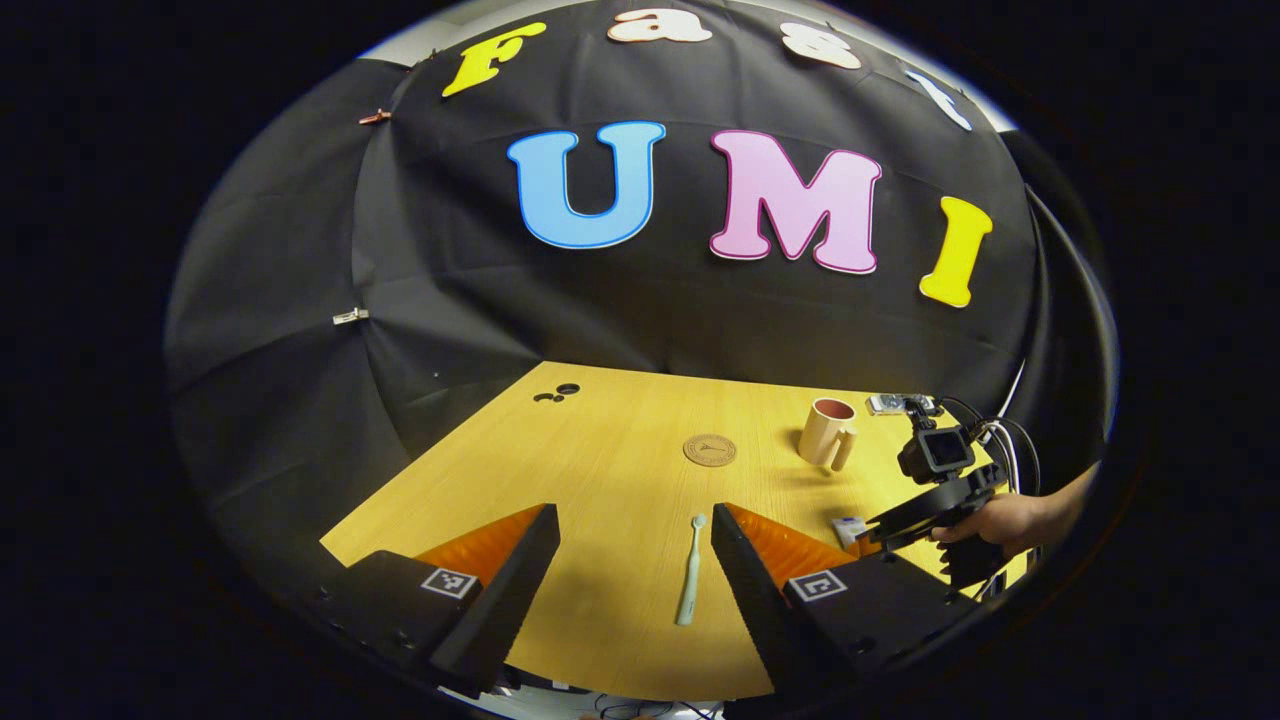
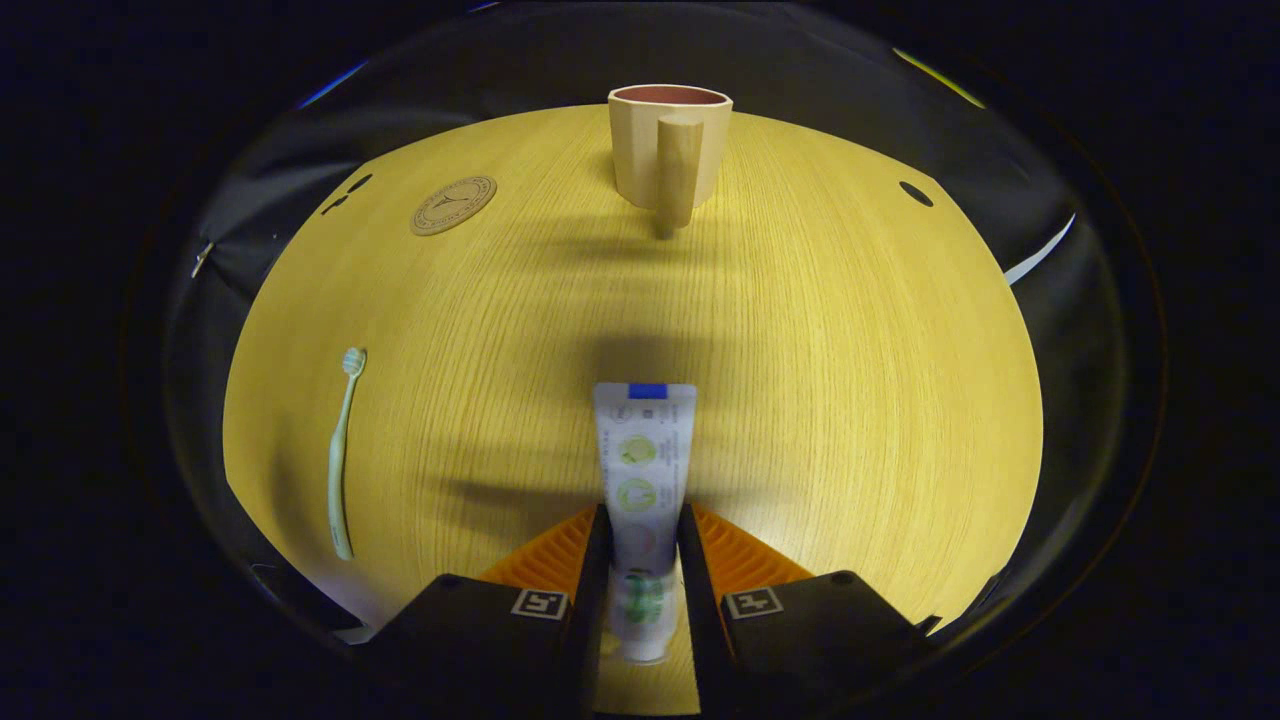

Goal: Put the toothbrush and toothpaste on the desktop into the cup, then pick up the cup and place it on the coaster on the desktop.

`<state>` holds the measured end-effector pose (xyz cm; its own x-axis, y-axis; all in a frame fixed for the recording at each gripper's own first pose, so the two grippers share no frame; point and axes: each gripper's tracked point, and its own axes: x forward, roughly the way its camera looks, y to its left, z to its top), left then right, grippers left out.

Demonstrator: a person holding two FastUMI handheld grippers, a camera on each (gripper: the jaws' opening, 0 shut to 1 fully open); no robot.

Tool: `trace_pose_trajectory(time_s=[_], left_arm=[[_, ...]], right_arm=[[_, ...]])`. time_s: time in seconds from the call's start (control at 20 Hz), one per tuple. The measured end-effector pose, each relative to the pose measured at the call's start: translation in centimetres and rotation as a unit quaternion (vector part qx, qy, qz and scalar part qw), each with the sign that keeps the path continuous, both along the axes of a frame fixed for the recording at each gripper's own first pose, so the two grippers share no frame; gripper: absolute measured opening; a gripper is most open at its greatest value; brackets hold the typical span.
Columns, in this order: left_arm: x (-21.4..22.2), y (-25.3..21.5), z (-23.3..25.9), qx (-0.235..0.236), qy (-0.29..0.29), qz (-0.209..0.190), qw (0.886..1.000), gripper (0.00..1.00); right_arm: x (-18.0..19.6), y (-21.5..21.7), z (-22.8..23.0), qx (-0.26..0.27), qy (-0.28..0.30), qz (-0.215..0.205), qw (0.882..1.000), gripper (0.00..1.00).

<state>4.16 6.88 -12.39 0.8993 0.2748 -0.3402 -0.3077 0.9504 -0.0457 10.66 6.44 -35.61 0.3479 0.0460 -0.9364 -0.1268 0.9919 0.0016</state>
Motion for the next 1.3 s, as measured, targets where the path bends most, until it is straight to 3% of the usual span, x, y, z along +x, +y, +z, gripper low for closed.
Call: trace_pose_trajectory(time_s=[0.3, 0.5, 0.65, 0.8, 1.0, 1.2, 1.3], left_arm=[[1.2, -1.3, -1.2, -0.012, 0.014, -0.028, 0.999, 0.97], [3.1, -1.5, -3.2, -0.028, 0.046, -0.05, 0.997, 0.97], [4.6, -1.5, -6.6, -0.059, 0.096, -0.067, 0.991, 0.98], [6.8, -2.0, -11.3, -0.078, 0.167, -0.089, 0.979, 0.95], [7.7, -2.4, -16.6, -0.044, 0.26, -0.113, 0.958, 0.94], [9.0, -3.1, -19.4, -0.034, 0.314, -0.114, 0.942, 0.93], [9.5, -3.2, -20.3, -0.039, 0.333, -0.108, 0.936, 0.89]], right_arm=[[-0.2, 0.1, 0.0, -0.001, 0.001, 0.04, 0.999, 0.35], [-0.3, 0.0, 0.3, 0.006, -0.014, 0.032, 0.999, 0.25], [-0.8, -0.4, 0.3, 0.024, -0.008, 0.02, 0.999, 0.25], [-1.9, -1.5, 0.5, 0.036, -0.007, 0.006, 0.999, 0.24], [-2.7, -2.5, 1.6, 0.046, -0.025, 0.005, 0.999, 0.24], [-3.1, -2.2, 3.2, 0.075, -0.039, 0.001, 0.996, 0.24], [-3.3, -2.5, 4.1, 0.086, -0.047, -0.006, 0.995, 0.29]])
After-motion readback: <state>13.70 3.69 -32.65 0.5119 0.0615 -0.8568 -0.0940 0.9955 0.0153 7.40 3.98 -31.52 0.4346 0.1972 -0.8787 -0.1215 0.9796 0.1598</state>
